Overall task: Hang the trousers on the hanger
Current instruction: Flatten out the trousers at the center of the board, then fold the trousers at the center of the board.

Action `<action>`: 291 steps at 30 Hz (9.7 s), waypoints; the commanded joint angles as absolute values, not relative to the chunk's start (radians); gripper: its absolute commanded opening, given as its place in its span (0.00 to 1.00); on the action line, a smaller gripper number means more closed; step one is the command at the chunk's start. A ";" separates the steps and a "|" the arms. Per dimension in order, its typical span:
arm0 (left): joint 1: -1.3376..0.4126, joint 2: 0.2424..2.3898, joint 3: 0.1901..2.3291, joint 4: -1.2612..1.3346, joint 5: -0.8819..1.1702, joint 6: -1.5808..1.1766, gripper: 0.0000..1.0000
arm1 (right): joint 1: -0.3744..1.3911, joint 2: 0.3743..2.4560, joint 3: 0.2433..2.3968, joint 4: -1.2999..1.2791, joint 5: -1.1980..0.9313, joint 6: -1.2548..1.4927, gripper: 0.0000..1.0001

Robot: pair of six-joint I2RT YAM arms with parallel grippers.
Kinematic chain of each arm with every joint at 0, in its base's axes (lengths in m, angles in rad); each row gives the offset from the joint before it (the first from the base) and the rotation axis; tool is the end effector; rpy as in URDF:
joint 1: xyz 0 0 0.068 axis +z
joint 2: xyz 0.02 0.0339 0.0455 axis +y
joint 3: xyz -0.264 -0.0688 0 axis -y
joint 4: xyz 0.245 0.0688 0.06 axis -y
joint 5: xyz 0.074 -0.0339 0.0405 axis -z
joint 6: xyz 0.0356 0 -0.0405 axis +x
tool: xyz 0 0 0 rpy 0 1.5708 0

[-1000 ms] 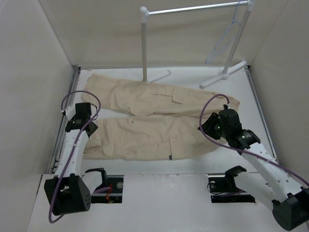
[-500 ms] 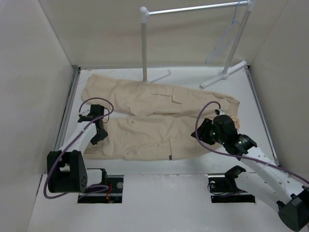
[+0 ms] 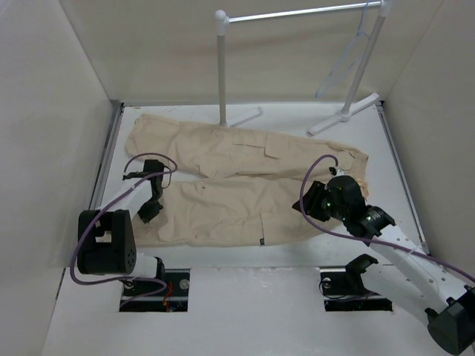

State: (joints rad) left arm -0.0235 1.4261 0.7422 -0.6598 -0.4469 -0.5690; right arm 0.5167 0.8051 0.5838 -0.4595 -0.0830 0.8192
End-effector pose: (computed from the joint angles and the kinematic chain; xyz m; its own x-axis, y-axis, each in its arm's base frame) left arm 0.2339 0.0099 0.1631 -0.7796 -0.4677 -0.4165 -0.5889 0.7738 0.2334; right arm 0.1501 0.0887 0.2397 -0.7743 0.3975 -0.4925 0.0254 0.7971 0.6034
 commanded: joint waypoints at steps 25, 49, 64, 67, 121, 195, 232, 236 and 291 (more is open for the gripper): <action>0.270 1.605 1.326 -0.683 -0.733 -0.482 0.58 | 0.346 0.729 0.660 -0.535 -0.011 0.792 0.53; -0.732 1.401 0.686 -0.314 -0.226 -0.925 0.44 | -0.090 1.129 0.548 -0.457 0.150 0.857 0.46; -0.365 0.773 0.643 -0.863 -0.288 -0.943 0.58 | -0.202 0.735 0.630 -0.730 0.229 0.901 0.58; -0.161 0.700 0.635 -0.958 -0.282 -0.956 0.58 | -0.138 0.716 0.664 -0.736 0.200 0.865 0.61; 0.398 0.953 0.549 -0.495 -0.357 -1.002 0.00 | -0.265 1.123 0.601 -0.641 0.253 0.887 0.06; 0.260 2.079 1.385 -0.048 -0.137 -0.980 0.32 | -0.297 1.793 1.135 -0.230 -0.032 0.933 0.31; -0.106 0.868 0.781 -0.646 -0.382 -0.969 0.67 | -0.329 0.966 0.756 -0.525 0.153 0.914 0.75; -0.283 0.888 0.749 -0.581 -0.365 -0.968 0.67 | -0.406 0.965 0.677 -0.525 0.103 0.888 0.77; -0.013 0.785 0.859 -0.483 -0.051 -0.804 0.68 | 0.867 1.624 1.811 -0.643 0.548 0.876 0.17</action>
State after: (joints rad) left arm -0.0490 0.7834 0.8402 -0.5377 -0.1215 -0.8371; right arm 0.7803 1.4967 1.6684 -0.6861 0.4919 0.8318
